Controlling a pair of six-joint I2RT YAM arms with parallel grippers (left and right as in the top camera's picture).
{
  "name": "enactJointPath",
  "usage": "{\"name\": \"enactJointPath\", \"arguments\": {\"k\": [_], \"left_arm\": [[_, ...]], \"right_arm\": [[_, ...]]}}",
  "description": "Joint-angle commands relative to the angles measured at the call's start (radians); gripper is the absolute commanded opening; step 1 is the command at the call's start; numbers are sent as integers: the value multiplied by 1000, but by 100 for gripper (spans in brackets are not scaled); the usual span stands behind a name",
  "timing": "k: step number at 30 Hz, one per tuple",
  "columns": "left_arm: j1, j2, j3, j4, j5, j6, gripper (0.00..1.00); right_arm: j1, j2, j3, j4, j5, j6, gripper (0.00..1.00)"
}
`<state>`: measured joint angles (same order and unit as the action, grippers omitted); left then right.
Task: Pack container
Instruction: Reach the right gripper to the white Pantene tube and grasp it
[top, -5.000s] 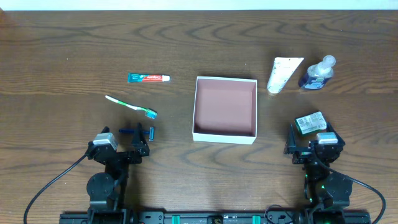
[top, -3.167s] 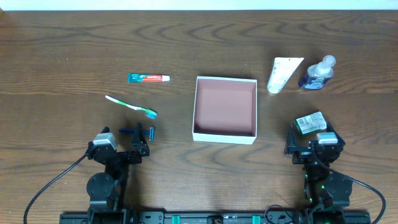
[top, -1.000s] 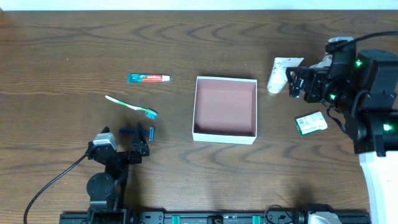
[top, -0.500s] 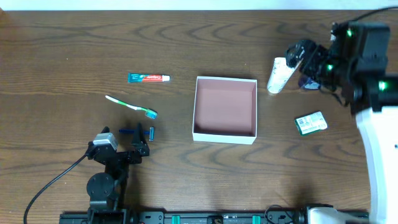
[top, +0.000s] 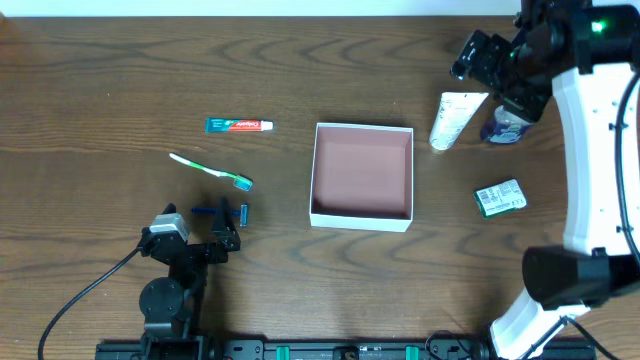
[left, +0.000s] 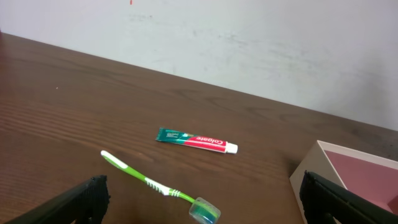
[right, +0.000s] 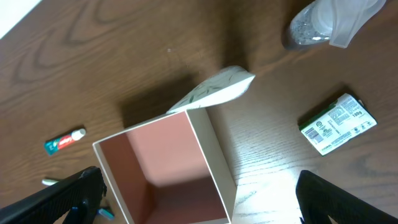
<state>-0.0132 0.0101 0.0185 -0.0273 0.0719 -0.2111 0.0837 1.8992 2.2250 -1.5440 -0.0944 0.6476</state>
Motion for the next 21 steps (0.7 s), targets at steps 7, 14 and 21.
{"name": "enactJointPath", "arguments": {"k": [7, 14, 21], "left_arm": [[6, -6, -14, -37, 11, 9, 98], [6, -6, -14, -37, 11, 9, 98], [6, -6, -14, -37, 11, 9, 98]], "right_arm": [[14, 134, 23, -8, 39, 82, 99], [16, 149, 23, 35, 42, 112, 99], [48, 149, 15, 28, 45, 114, 89]]}}
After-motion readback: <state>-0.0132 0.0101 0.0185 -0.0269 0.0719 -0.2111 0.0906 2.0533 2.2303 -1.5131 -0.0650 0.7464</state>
